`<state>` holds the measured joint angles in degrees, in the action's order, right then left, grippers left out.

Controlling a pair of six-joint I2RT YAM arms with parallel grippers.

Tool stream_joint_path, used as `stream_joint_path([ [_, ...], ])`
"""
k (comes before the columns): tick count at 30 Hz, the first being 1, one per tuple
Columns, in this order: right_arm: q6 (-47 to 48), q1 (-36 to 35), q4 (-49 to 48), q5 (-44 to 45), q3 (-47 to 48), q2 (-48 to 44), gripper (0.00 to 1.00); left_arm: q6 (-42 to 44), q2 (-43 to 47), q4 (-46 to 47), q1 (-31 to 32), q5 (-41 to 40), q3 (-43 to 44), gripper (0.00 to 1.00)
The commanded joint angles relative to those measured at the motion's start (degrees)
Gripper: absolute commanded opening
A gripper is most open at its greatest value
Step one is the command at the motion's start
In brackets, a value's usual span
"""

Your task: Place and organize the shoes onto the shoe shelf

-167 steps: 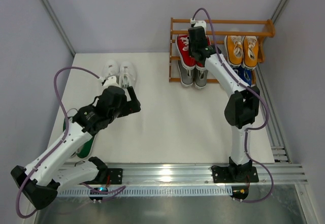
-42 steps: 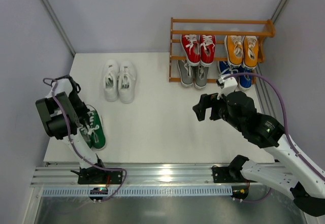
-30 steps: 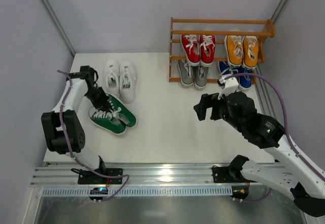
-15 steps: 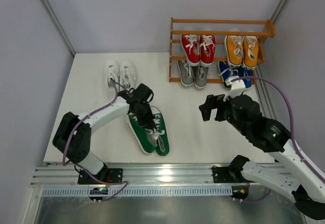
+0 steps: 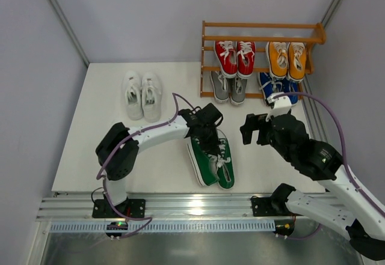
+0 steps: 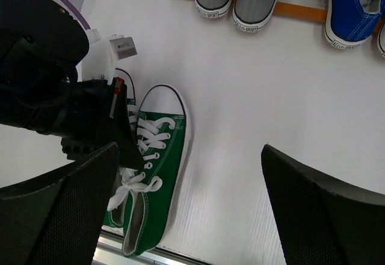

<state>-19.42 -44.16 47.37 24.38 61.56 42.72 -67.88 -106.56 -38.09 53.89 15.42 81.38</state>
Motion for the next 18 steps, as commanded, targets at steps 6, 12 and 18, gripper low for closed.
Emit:
stream_joint_path([
  [6,0.44,-0.13,-0.17,1.11,-1.88,0.7,1.0,0.29,8.55,-3.39,-0.28,-6.61,-1.74,0.49],
  [12,0.35,-0.05,-2.11,-1.35,-3.55,2.19,1.0,1.17,13.04,-7.0,-0.28,-12.86,-1.5,0.76],
  [18,-1.23,0.13,-4.04,-7.59,-7.06,3.78,1.0,4.33,17.17,-15.43,-0.8,-24.71,0.88,0.9],
])
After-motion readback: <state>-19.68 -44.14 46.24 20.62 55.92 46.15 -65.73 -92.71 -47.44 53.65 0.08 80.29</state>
